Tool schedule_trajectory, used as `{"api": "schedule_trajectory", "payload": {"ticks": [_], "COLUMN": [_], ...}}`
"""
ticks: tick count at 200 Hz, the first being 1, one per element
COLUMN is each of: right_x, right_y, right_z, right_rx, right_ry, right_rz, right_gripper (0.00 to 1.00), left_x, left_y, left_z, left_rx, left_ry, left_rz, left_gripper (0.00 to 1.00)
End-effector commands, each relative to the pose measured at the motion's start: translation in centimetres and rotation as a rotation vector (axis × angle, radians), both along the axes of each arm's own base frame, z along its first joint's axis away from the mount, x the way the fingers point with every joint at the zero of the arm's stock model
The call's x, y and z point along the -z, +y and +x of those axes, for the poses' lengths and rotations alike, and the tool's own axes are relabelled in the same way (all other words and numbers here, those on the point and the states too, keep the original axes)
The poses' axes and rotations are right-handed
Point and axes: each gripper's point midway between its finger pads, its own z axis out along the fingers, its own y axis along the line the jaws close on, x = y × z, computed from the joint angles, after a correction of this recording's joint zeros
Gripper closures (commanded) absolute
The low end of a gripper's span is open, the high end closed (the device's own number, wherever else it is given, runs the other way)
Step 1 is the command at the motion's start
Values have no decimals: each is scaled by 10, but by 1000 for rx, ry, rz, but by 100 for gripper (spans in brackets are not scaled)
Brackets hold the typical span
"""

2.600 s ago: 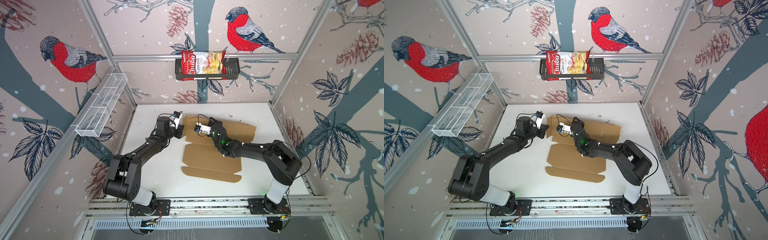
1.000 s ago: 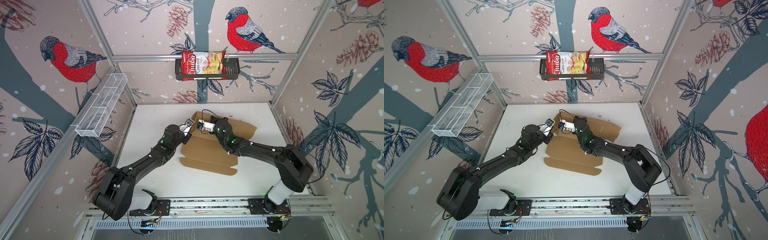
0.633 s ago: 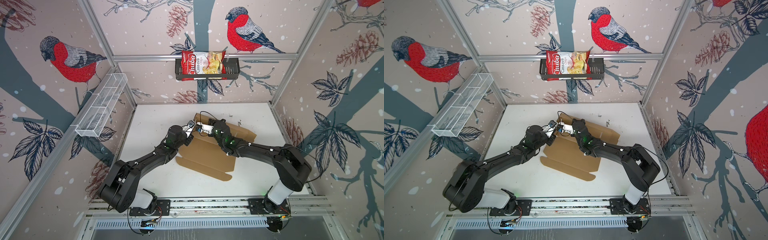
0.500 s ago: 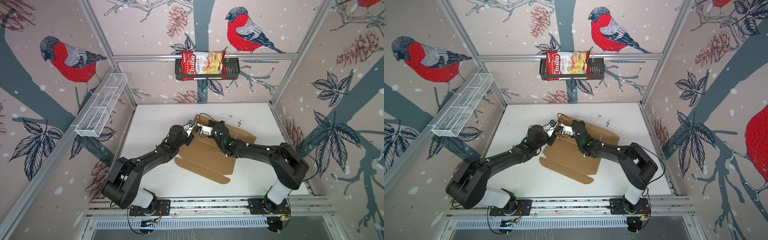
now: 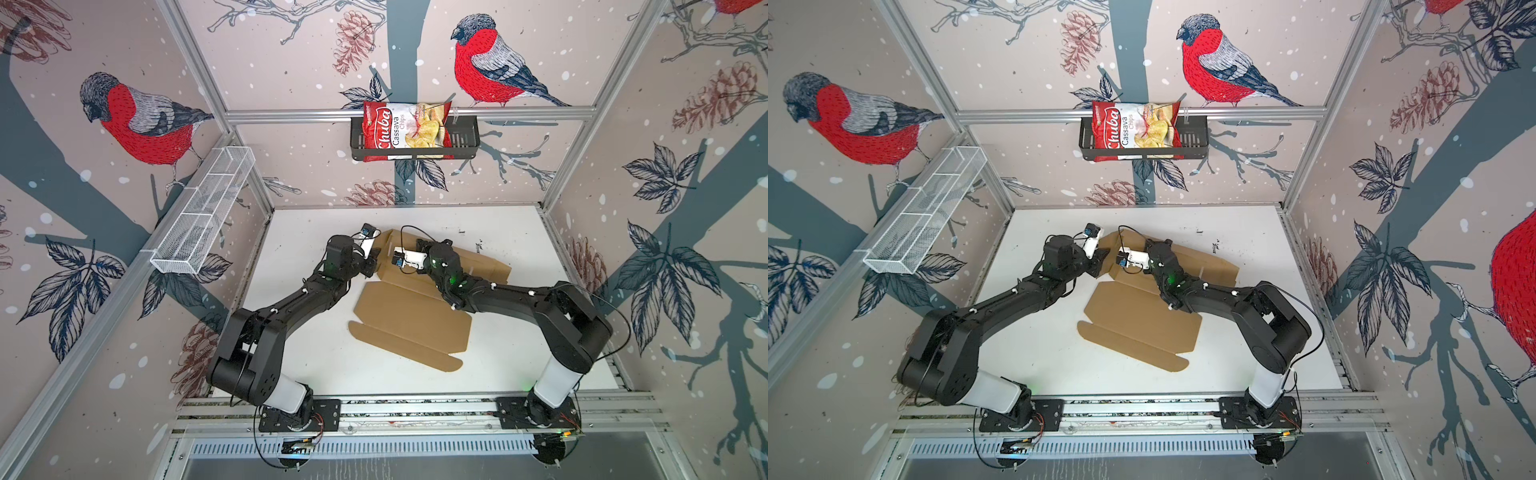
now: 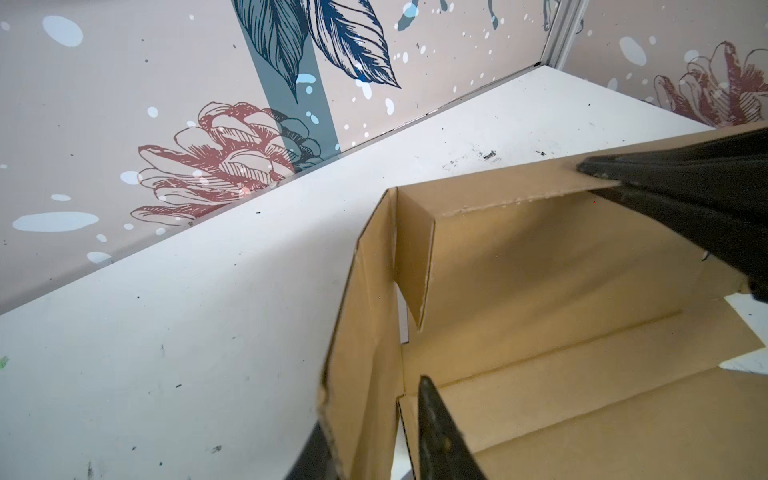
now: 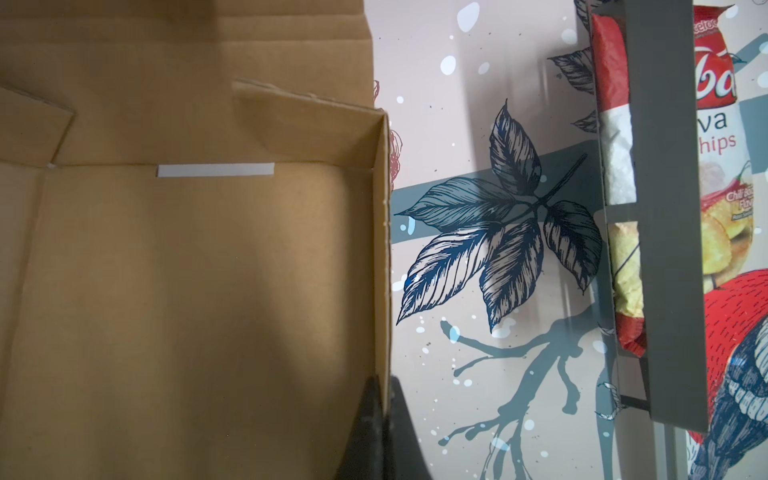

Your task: Fold the paper box

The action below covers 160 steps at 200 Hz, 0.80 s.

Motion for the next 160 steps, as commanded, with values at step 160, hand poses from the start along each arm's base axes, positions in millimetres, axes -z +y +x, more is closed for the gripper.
{"api": "schedule_trajectory", "payload": {"ticks": [160], "right_x": [3], "right_y": [-3], "right_z": [1], "right_rx": [-38], "right_ry": [-11], "right_rz": [-52], "right_gripper": [100], "left_x": [-77], "left_y": [57], "left_z": [-12], "left_rx": [157], "left_ry": [-46], "left_rz": [-175], "left_gripper": [30]}}
